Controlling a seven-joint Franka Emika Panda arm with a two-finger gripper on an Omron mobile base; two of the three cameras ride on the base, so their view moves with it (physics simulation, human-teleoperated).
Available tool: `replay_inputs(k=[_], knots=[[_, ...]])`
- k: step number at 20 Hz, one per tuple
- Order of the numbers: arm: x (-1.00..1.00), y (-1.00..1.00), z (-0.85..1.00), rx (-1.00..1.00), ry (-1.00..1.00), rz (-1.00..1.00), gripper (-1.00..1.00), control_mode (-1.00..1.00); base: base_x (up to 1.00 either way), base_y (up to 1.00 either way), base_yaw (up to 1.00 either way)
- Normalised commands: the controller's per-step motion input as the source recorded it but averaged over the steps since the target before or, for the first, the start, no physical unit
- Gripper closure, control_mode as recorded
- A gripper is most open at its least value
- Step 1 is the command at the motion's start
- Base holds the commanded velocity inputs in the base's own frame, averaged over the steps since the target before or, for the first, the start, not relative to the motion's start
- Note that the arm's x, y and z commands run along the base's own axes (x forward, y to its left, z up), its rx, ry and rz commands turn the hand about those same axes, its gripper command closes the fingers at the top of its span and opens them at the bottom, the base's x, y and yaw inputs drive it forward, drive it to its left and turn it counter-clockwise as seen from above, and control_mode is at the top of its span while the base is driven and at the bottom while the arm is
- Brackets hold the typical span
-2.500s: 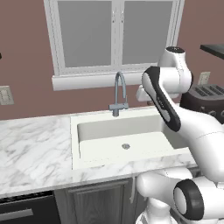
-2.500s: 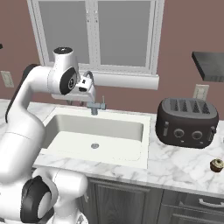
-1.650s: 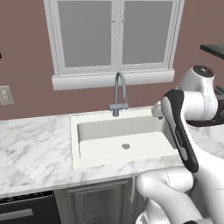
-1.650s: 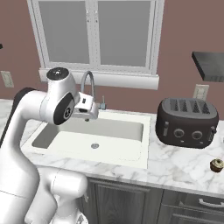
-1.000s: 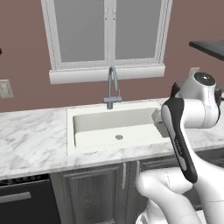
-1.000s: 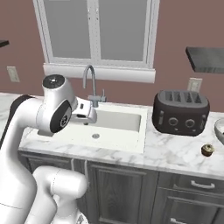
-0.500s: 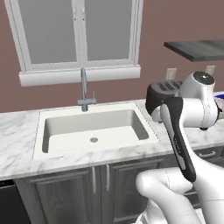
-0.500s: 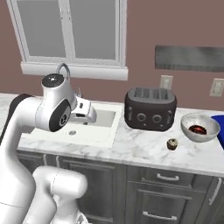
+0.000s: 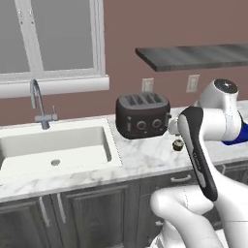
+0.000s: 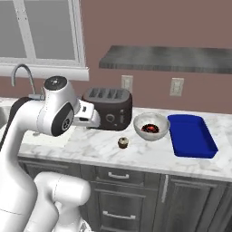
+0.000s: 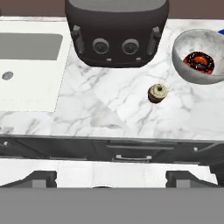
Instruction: Place the bowl with donut and the cupcake onto the tray.
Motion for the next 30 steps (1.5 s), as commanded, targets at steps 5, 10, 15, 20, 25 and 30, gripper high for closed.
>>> replay_inputs(k=[5,10,15,20,25,30], knots=[[0.0,0.0,0.0,0.0,0.0,0.0,-1.0,1.0,0.18,-0.88,-0.05],[0.0,0.0,0.0,0.0,0.0,0.0,-1.0,1.0,0.24,-0.75,-0.05],[0.0,0.0,0.0,0.0,0.0,0.0,-1.0,1.0,0.19,-0.55,-0.02],[0.03,-0.04,0.0,0.0,0.0,0.0,-1.0,-1.0,0.0,0.0,0.0],[0.43,0.04,-0.04,0.0,0.01,-0.01,-1.0,-1.0,0.0,0.0,0.0],[0.52,0.01,-0.13,0.01,0.03,-0.03,-1.0,-1.0,0.0,0.0,0.0]])
